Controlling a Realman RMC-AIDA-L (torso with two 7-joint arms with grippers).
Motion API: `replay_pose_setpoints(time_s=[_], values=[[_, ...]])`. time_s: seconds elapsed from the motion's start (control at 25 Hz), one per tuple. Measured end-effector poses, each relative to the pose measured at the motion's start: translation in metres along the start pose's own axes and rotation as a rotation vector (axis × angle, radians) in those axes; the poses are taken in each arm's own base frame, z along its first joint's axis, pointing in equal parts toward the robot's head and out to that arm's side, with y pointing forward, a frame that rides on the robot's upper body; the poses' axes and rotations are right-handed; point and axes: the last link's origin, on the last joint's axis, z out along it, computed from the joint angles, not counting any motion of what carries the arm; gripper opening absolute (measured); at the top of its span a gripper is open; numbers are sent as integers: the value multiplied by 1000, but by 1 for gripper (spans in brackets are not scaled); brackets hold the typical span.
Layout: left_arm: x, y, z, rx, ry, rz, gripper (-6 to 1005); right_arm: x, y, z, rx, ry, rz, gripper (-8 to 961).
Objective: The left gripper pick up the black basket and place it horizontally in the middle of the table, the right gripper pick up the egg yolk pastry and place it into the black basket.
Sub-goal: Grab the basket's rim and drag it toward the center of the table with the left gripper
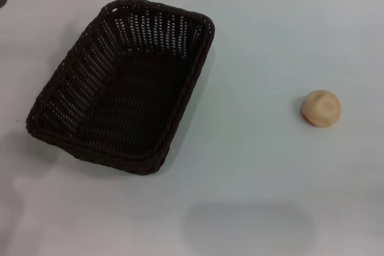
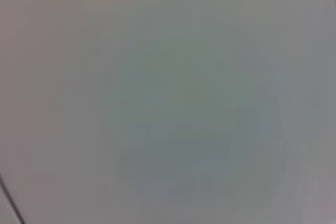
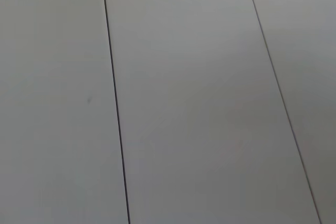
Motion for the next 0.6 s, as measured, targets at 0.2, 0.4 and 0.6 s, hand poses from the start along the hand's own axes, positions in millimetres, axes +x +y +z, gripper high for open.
replay_pose_setpoints(time_s=[0.2, 0.4, 0.6], values=[[31, 16, -6, -81, -155, 113, 812, 1, 0, 1, -1, 6, 1, 775], [46, 25, -7, -178, -219, 137, 812, 1, 0, 0, -1, 9, 0, 776], [48, 27, -8, -204, -307, 163, 812, 1, 1, -1, -7, 10, 1, 776]])
